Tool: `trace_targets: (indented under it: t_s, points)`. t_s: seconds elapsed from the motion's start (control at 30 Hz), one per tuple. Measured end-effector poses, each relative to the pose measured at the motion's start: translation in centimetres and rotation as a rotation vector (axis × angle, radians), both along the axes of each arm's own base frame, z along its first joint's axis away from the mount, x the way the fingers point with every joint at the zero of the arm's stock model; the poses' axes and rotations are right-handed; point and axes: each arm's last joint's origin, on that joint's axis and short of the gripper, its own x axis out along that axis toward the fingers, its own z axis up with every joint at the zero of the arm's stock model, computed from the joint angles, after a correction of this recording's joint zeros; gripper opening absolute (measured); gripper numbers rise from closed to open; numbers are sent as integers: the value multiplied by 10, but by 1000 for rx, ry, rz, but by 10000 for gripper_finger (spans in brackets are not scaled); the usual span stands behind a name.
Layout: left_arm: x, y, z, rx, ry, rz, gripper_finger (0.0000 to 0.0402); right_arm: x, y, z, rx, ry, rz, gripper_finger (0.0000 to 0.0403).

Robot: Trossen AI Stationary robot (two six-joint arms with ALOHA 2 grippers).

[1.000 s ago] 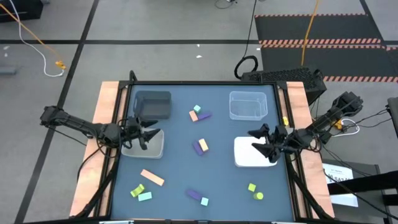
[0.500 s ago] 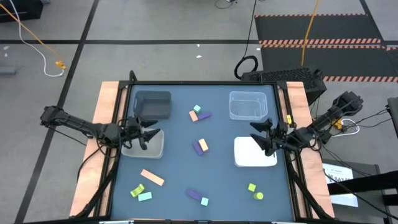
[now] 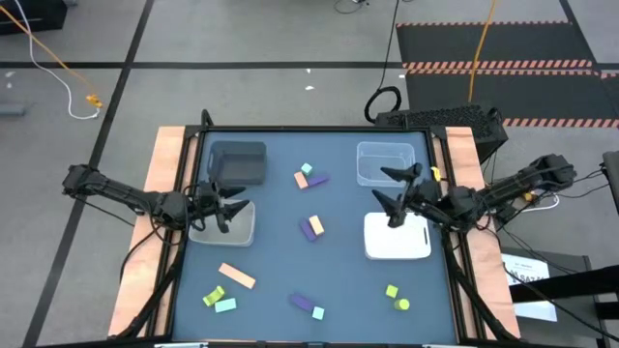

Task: Sort & place blocks by color
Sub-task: Put the top purple block into the transparent bin

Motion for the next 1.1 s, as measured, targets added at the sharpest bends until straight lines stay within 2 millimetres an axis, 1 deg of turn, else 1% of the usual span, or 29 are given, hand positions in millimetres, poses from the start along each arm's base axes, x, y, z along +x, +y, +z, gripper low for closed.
trace_targets:
  t_s: [0.2, 0.43, 0.57, 0.77, 0.93, 1.1]
  points:
    - [0, 0, 0, 0, -1, 0, 237, 27, -18, 11, -15, 91, -117, 325]
    - [0, 0, 0, 0, -1, 0, 237, 57, -38, 3, -42, 258, -155, 325]
    - [0, 0, 0, 0, -1, 0, 237, 73, -47, -6, -34, 388, -108, 325]
    - [0, 0, 0, 0, -1, 0, 237, 98, -63, -15, 83, 633, 49, 325]
    - [0, 0, 0, 0, -1, 0, 237, 114, -75, -24, 139, 731, 161, 325]
    - [0, 0, 0, 0, -1, 0, 237, 131, -92, -41, 169, 787, 190, 325]
